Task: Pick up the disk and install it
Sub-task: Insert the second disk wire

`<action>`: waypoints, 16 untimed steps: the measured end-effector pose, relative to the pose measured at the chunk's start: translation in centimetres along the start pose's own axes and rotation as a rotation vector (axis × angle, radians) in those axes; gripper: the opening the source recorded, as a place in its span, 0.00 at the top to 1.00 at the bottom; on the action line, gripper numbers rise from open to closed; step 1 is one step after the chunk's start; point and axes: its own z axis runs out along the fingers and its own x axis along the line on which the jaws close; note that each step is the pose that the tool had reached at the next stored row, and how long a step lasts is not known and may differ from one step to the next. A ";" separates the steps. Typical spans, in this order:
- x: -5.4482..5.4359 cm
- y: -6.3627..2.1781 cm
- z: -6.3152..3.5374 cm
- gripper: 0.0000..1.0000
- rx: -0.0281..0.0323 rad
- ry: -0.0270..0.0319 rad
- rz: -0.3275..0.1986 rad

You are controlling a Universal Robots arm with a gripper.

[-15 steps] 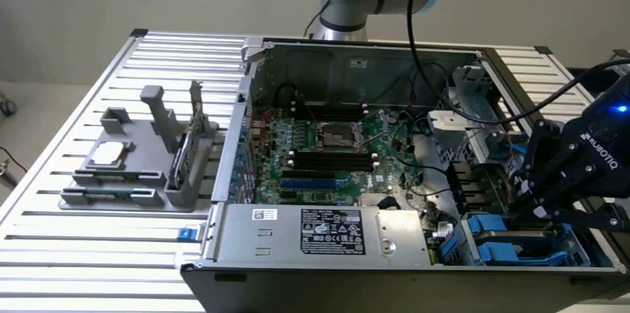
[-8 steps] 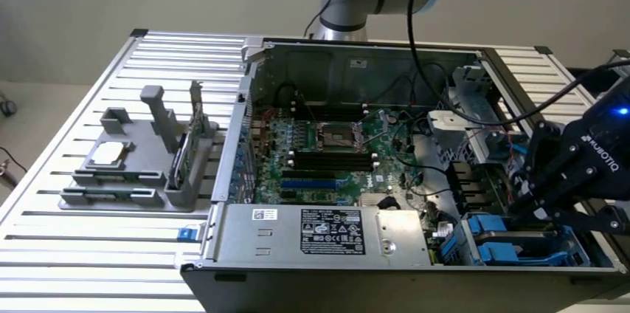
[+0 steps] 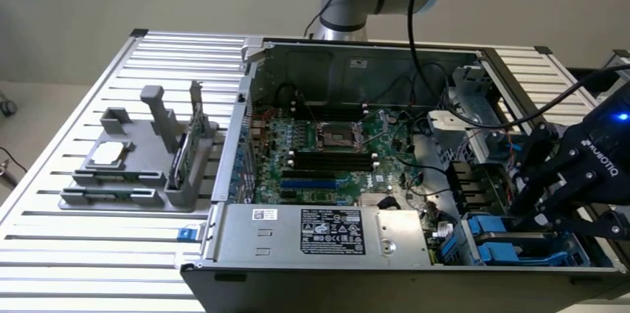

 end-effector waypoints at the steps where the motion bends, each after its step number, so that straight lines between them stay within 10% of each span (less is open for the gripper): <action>1: 0.0 -0.02 -0.11 0.76 0.0009 -0.0010 0.000; 16: -0.1 -1.36 -1.08 0.76 0.0061 -0.0102 -0.038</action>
